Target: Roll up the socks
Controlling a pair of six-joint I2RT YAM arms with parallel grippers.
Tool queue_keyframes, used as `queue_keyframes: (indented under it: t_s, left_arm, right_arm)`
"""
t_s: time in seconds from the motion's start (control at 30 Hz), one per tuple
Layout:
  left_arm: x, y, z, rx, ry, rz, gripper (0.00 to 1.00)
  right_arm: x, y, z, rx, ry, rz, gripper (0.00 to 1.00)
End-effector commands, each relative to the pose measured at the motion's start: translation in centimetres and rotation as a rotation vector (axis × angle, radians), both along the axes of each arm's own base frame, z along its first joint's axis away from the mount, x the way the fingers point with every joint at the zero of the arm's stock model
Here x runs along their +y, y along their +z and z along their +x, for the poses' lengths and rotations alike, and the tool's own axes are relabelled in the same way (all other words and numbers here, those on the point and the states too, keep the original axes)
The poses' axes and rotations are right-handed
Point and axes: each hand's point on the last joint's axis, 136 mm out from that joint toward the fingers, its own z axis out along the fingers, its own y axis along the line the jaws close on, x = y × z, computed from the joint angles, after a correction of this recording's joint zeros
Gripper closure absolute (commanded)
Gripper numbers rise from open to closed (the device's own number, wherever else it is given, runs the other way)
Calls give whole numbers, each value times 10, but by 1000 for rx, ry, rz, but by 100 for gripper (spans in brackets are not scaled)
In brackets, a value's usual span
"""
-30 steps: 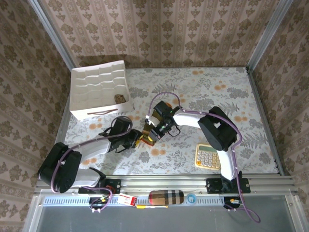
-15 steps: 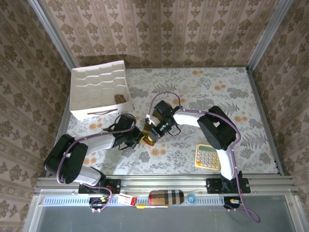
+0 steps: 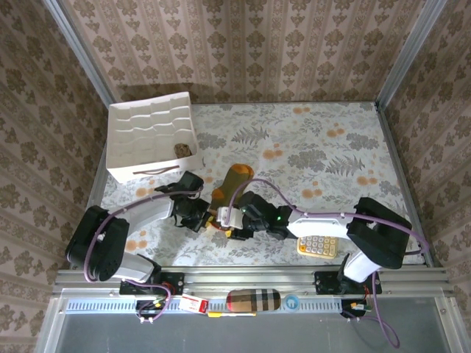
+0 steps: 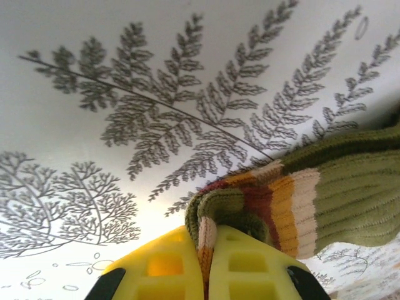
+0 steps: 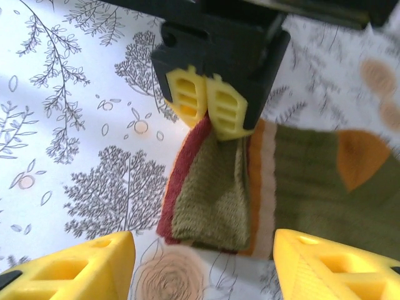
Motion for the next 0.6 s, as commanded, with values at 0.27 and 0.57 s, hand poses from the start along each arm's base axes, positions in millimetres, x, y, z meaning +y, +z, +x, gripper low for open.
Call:
queue_keyframes:
  t_s: [0.27, 0.57]
  left_arm:
    - [26, -17, -24, 184, 13, 94, 100]
    - [25, -18, -22, 181, 2, 80, 100]
  right_arm:
    - [36, -20, 8, -241, 93, -149, 44]
    - [30, -47, 22, -187, -9, -203, 81]
